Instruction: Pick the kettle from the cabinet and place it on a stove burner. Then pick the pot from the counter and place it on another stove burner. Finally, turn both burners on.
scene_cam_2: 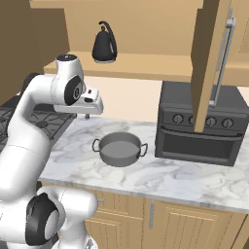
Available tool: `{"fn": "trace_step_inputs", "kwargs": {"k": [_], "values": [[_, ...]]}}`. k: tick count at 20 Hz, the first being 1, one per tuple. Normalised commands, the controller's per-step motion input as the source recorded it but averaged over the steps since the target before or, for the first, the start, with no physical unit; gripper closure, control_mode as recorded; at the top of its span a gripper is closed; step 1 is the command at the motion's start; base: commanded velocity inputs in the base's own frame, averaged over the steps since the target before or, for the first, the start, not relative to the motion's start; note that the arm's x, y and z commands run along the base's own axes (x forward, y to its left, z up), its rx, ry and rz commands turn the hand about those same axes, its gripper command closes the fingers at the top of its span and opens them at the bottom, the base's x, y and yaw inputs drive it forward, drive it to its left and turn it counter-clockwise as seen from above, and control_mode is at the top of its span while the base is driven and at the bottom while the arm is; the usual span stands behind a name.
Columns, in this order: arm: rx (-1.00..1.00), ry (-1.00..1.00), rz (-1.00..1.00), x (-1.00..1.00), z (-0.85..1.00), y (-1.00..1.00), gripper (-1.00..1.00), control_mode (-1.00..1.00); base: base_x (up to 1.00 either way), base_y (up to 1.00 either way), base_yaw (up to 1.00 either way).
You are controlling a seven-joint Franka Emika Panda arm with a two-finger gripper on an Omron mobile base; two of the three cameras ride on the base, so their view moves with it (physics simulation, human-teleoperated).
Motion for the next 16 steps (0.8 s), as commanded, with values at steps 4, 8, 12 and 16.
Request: {"fn": "trace_step_inputs", "kwargs": {"k": [4,8,12,16], "values": [[-0.01,-0.08,0.00,0.00,0.00,0.00,-1.00,-1.00,0.00,0.00,0.00],[0.00,-0.14,0.00,0.00,0.00,-0.08,-1.00,-1.00,0.00,0.00,0.00],[0.00,-0.14,0.00,0.00,0.00,-0.17,-1.00,-1.00,0.00,0.00,0.00],[0.00,-0.11,0.00,0.00,0.00,-0.21,-1.00,-1.00,0.00,0.00,0.00]]}}
